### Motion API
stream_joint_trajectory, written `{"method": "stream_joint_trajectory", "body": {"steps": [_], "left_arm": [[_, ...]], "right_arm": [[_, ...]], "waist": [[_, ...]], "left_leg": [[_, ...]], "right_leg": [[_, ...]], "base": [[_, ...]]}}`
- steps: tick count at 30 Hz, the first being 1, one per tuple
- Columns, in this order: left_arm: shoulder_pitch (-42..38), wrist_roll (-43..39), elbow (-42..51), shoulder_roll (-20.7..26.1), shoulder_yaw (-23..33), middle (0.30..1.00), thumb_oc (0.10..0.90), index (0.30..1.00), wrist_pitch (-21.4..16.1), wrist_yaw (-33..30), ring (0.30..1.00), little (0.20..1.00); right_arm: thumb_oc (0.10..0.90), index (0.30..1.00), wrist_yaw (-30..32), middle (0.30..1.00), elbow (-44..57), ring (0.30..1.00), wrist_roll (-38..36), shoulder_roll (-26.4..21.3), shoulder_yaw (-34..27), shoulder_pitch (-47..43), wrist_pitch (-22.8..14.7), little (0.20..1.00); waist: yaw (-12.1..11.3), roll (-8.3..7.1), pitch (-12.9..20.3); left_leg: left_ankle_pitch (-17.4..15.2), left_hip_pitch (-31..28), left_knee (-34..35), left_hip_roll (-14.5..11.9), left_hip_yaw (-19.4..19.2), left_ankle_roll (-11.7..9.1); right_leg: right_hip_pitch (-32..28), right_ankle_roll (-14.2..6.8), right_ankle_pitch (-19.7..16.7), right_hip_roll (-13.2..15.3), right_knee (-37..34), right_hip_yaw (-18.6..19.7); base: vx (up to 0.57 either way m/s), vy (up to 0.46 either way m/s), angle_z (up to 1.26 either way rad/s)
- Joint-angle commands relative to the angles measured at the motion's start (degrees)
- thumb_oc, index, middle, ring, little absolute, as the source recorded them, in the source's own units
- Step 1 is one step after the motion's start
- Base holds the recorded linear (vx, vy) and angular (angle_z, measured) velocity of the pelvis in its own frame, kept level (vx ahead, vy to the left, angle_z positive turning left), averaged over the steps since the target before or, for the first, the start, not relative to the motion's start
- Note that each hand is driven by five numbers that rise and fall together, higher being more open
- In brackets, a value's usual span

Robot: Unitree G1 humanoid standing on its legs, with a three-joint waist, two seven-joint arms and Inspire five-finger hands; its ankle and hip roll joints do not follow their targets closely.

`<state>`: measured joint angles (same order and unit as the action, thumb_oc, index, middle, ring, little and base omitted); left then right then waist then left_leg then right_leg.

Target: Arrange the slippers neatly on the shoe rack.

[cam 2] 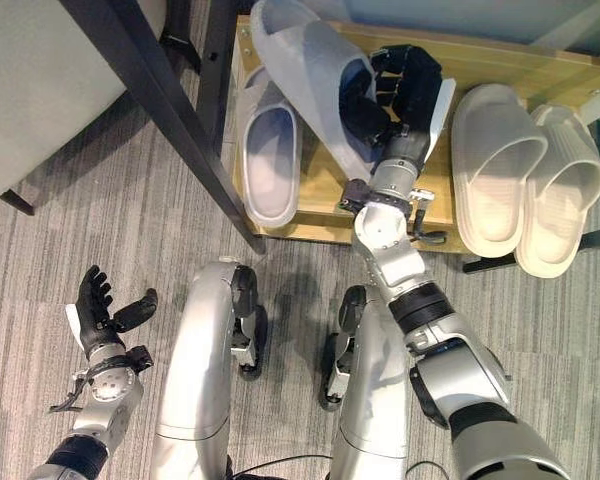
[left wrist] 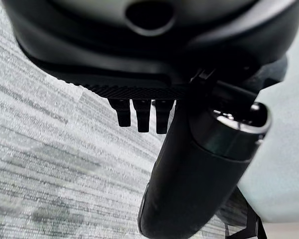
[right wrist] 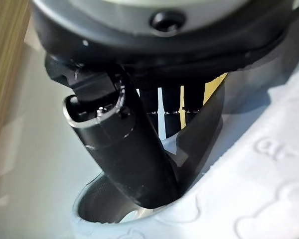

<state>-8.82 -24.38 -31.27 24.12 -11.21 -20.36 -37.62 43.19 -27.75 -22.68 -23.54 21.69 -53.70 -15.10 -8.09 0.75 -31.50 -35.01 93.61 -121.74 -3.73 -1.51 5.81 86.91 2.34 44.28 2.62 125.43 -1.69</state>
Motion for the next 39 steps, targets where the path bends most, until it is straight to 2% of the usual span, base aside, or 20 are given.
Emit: {"method": "stream_joint_trajectory", "body": {"steps": [1,9,13,17,27,39], "left_arm": [[0.3,2.0,3.7,2.4,-2.1,0.900,0.800,0.900,-3.6,-0.6,0.900,0.900],[1.6,3.6,5.3,2.8,-2.9,0.900,0.800,0.900,-2.9,0.1,0.900,0.900],[2.0,3.7,4.6,2.6,-2.8,0.900,0.800,0.900,-2.5,0.1,0.900,0.900],[2.1,3.6,4.6,2.3,-2.7,0.900,0.800,0.900,-2.2,0.3,0.900,0.900],[1.7,5.5,4.2,2.1,-3.6,0.900,0.800,0.900,-1.3,0.5,0.900,0.900],[2.3,5.5,3.4,2.4,-3.2,0.900,0.800,0.900,-1.0,1.3,0.900,0.900]], "right_arm": [[0.400,0.300,2.3,0.300,8.9,0.300,2.7,-1.6,-2.8,-4.9,-4.9,0.300],[0.400,0.300,4.7,0.300,13.2,0.300,8.8,-5.0,-6.0,-2.2,-2.3,0.300],[0.400,0.300,2.9,0.300,14.5,0.300,6.2,-5.0,-5.9,0.0,-3.0,0.300],[0.400,0.300,1.7,0.300,14.7,0.300,6.6,-5.9,-5.7,1.9,-2.0,0.300],[0.400,0.300,2.2,0.300,14.8,0.300,8.4,-6.6,-8.1,6.3,-1.0,0.300],[0.400,0.300,3.3,0.300,14.8,0.300,9.8,-6.3,-9.7,6.4,-1.0,0.300]], "waist": [[-1.7,-0.86,1.7],[-1.9,-0.28,1.7],[-1.6,-0.22,1.7],[-1.3,-0.30,1.7],[-0.6,-0.17,1.7],[-0.3,0.08,1.7]], "left_leg": [[-8.6,-3.7,0.1,3.9,9.2,0.1],[-8.6,-3.7,0.9,4.7,9.9,0.2],[-8.5,-3.7,0.9,4.5,9.8,0.1],[-8.5,-3.7,1.2,4.4,9.2,-0.1],[-8.8,-3.7,1.3,4.3,8.6,-0.2],[-9.3,-3.7,0.0,4.3,8.9,-0.3]], "right_leg": [[3.0,4.0,-7.9,0.7,-6.6,4.5],[3.0,3.7,-8.8,0.4,-8.2,4.2],[3.0,3.7,-8.6,0.3,-8.0,4.1],[3.0,3.7,-8.2,0.6,-7.8,4.0],[3.0,3.8,-7.4,1.2,-7.5,4.2],[3.0,4.0,-6.8,1.3,-6.7,3.5]], "base": [[-0.02,-0.004,-0.05],[0.00,0.000,0.00],[0.00,0.000,0.00],[0.00,0.000,0.00],[0.00,0.000,0.00],[0.00,0.000,0.00]]}}
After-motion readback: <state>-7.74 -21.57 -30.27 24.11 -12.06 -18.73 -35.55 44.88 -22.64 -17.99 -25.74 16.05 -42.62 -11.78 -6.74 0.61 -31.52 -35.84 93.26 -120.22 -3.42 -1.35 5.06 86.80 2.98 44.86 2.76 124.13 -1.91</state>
